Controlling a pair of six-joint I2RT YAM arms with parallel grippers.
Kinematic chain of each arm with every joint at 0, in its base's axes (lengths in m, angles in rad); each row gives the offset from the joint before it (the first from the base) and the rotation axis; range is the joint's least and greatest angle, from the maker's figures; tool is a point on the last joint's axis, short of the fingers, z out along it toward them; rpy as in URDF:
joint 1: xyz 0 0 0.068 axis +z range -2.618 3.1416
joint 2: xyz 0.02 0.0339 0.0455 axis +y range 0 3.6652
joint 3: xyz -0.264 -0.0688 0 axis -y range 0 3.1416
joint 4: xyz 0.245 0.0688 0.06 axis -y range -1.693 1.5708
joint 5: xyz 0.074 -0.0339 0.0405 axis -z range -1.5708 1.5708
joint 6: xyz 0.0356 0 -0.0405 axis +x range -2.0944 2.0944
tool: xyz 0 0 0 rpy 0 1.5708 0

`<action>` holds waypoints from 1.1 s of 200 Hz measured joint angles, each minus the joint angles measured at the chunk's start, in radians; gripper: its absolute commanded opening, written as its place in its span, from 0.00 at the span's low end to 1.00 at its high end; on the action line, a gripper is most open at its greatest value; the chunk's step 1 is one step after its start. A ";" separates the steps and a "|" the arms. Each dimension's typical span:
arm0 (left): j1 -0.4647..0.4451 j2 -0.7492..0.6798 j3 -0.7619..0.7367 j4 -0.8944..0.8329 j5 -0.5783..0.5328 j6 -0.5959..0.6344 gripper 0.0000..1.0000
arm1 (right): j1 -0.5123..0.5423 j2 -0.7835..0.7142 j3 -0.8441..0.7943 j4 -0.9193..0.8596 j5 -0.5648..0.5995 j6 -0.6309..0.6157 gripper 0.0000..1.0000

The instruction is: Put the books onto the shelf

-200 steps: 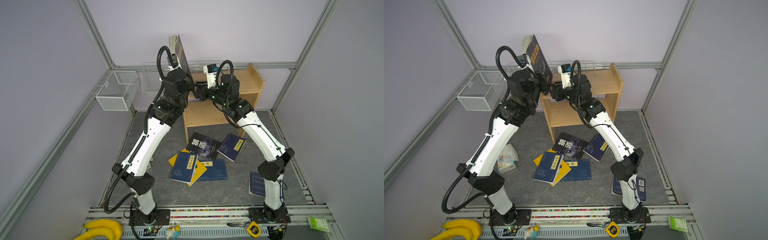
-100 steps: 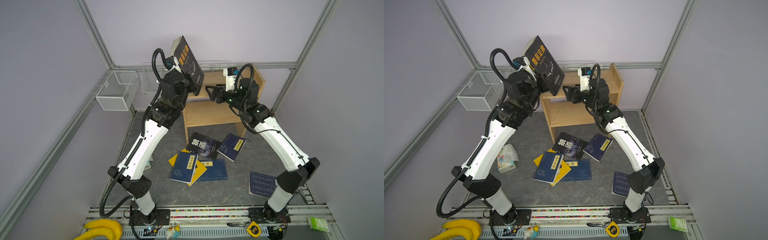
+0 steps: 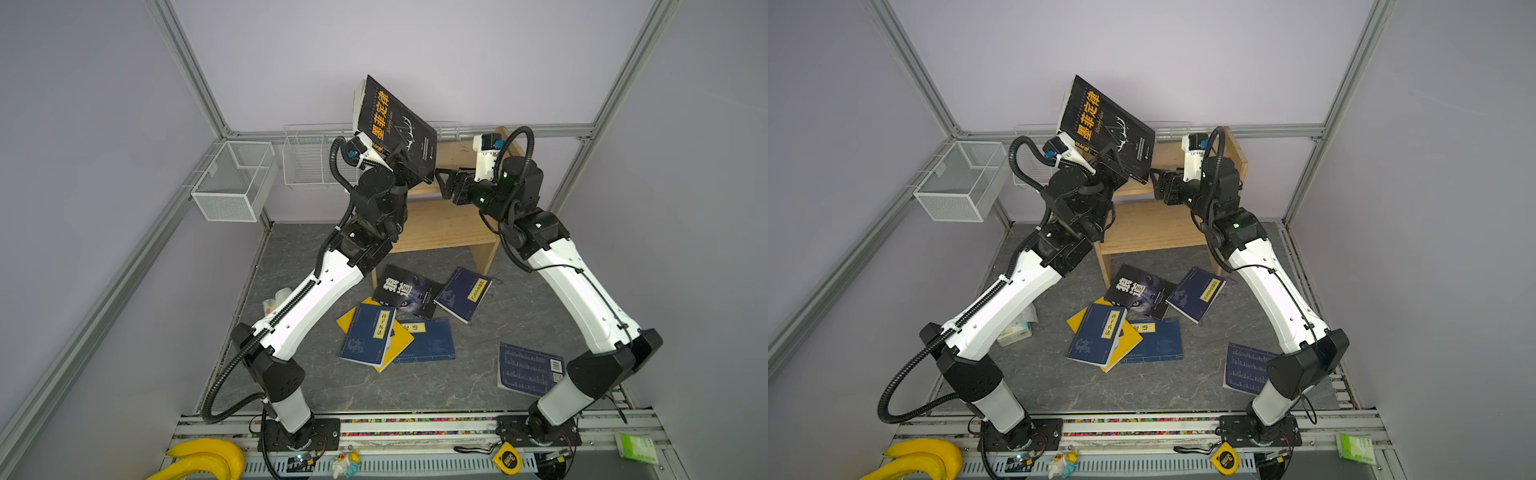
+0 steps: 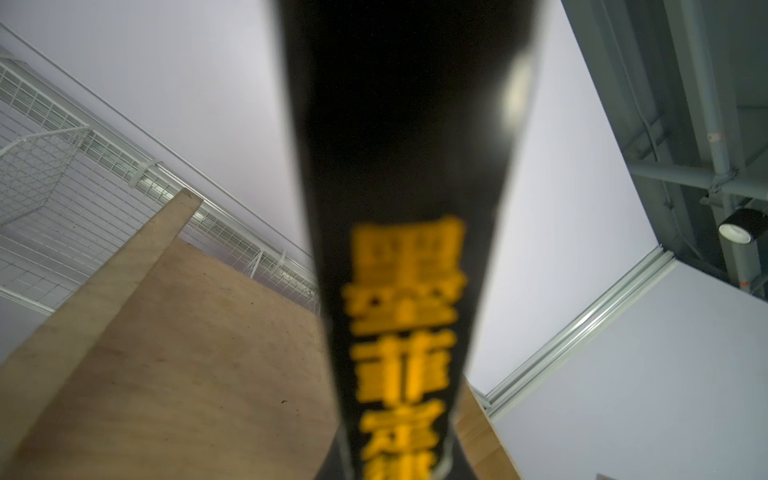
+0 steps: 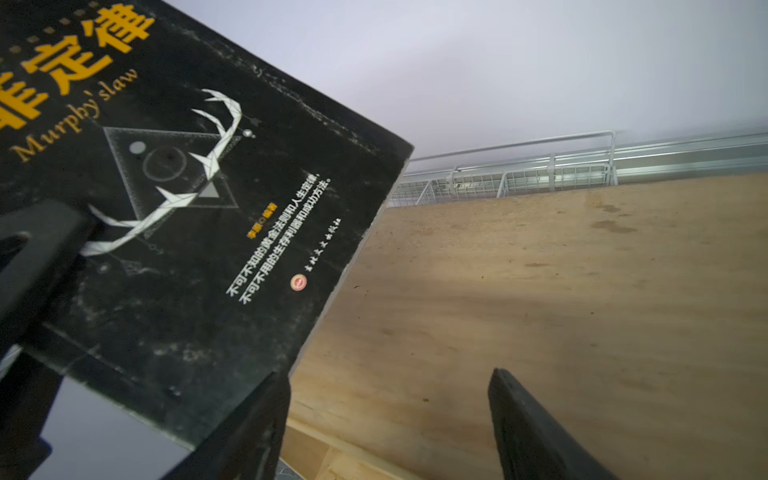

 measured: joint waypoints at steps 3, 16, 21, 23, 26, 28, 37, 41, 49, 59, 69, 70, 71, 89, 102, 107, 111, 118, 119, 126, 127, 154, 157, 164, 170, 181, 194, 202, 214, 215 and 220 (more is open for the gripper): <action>-0.002 0.000 -0.006 0.012 -0.008 -0.003 0.00 | -0.001 0.003 0.006 -0.001 0.000 0.000 0.78; -0.012 0.001 -0.037 0.073 -0.050 -0.013 0.00 | -0.006 0.018 0.031 -0.005 0.001 0.000 0.78; -0.016 0.002 -0.046 0.090 -0.063 -0.017 0.00 | -0.008 0.024 0.039 -0.005 0.003 0.000 0.78; -0.017 0.003 -0.049 0.095 -0.068 -0.019 0.00 | -0.008 0.026 0.042 -0.005 0.003 0.000 0.78; -0.019 0.005 -0.052 0.105 -0.077 -0.021 0.00 | -0.010 0.029 0.046 -0.006 0.004 0.000 0.78; -0.020 0.006 -0.054 0.109 -0.080 -0.022 0.00 | -0.010 0.031 0.048 -0.006 0.004 0.000 0.78; -0.027 0.015 -0.058 0.131 -0.098 -0.027 0.00 | -0.013 0.039 0.055 -0.006 0.007 0.001 0.78; -0.029 0.019 -0.059 0.141 -0.105 -0.030 0.00 | -0.014 0.042 0.055 -0.006 0.008 0.001 0.79; -0.033 0.029 -0.059 0.156 -0.116 -0.037 0.00 | -0.017 0.046 0.056 -0.006 0.011 0.004 0.79; -0.036 0.042 -0.059 0.171 -0.126 -0.047 0.00 | -0.020 0.052 0.056 -0.006 0.014 0.007 0.79; -0.037 0.054 -0.059 0.180 -0.134 -0.057 0.00 | -0.024 0.056 0.057 -0.008 0.015 0.009 0.79; -0.037 0.056 -0.059 0.181 -0.135 -0.058 0.00 | -0.024 0.056 0.057 -0.008 0.015 0.009 0.79; -0.037 0.057 -0.059 0.181 -0.135 -0.060 0.00 | -0.024 0.057 0.057 -0.008 0.016 0.009 0.79; -0.040 0.078 -0.059 0.190 -0.146 -0.074 0.00 | -0.028 0.063 0.067 -0.008 0.017 0.012 0.79; -0.043 0.087 -0.059 0.190 -0.155 -0.087 0.00 | -0.031 0.066 0.070 -0.009 0.018 0.012 0.79; -0.045 0.089 -0.059 0.190 -0.158 -0.092 0.00 | -0.032 0.066 0.070 -0.008 0.019 0.013 0.79; -0.045 0.090 -0.059 0.190 -0.160 -0.095 0.00 | -0.033 0.066 0.070 -0.008 0.021 0.013 0.79; -0.048 0.092 -0.059 0.193 -0.162 -0.101 0.00 | -0.035 0.066 0.070 -0.008 0.022 0.015 0.79; -0.048 0.092 -0.059 0.193 -0.163 -0.101 0.00 | -0.035 0.066 0.070 -0.008 0.022 0.016 0.79; -0.050 0.093 -0.059 0.197 -0.167 -0.107 0.00 | -0.037 0.066 0.070 -0.008 0.022 0.016 0.79; -0.050 0.093 -0.059 0.198 -0.167 -0.108 0.00 | -0.037 0.066 0.070 -0.008 0.022 0.016 0.79; -0.061 0.097 -0.059 0.212 -0.187 -0.115 0.00 | -0.040 0.073 0.078 -0.007 0.010 0.019 0.78; -0.062 0.098 -0.059 0.211 -0.187 -0.115 0.00 | -0.041 0.076 0.082 -0.008 0.009 0.019 0.78; -0.064 0.099 -0.059 0.211 -0.190 -0.116 0.00 | -0.042 0.084 0.092 -0.008 0.006 0.019 0.78; -0.066 0.101 -0.059 0.211 -0.192 -0.116 0.00 | -0.042 0.092 0.103 -0.008 0.003 0.019 0.78; -0.069 0.106 -0.059 0.211 -0.196 -0.119 0.00 | -0.042 0.104 0.120 -0.008 -0.002 0.018 0.78; -0.072 0.113 -0.059 0.210 -0.202 -0.123 0.00 | -0.042 0.116 0.138 -0.011 -0.003 0.015 0.78; -0.072 0.118 -0.059 0.212 -0.206 -0.129 0.00 | -0.042 0.123 0.148 -0.015 -0.003 0.011 0.78; -0.074 0.122 -0.059 0.219 -0.207 -0.137 0.00 | -0.043 0.136 0.167 -0.024 -0.005 0.003 0.78; -0.074 0.122 -0.059 0.219 -0.208 -0.138 0.00 | -0.043 0.137 0.168 -0.025 -0.005 0.003 0.78; -0.075 0.122 -0.059 0.220 -0.209 -0.140 0.00 | -0.043 0.142 0.174 -0.028 -0.005 -0.001 0.78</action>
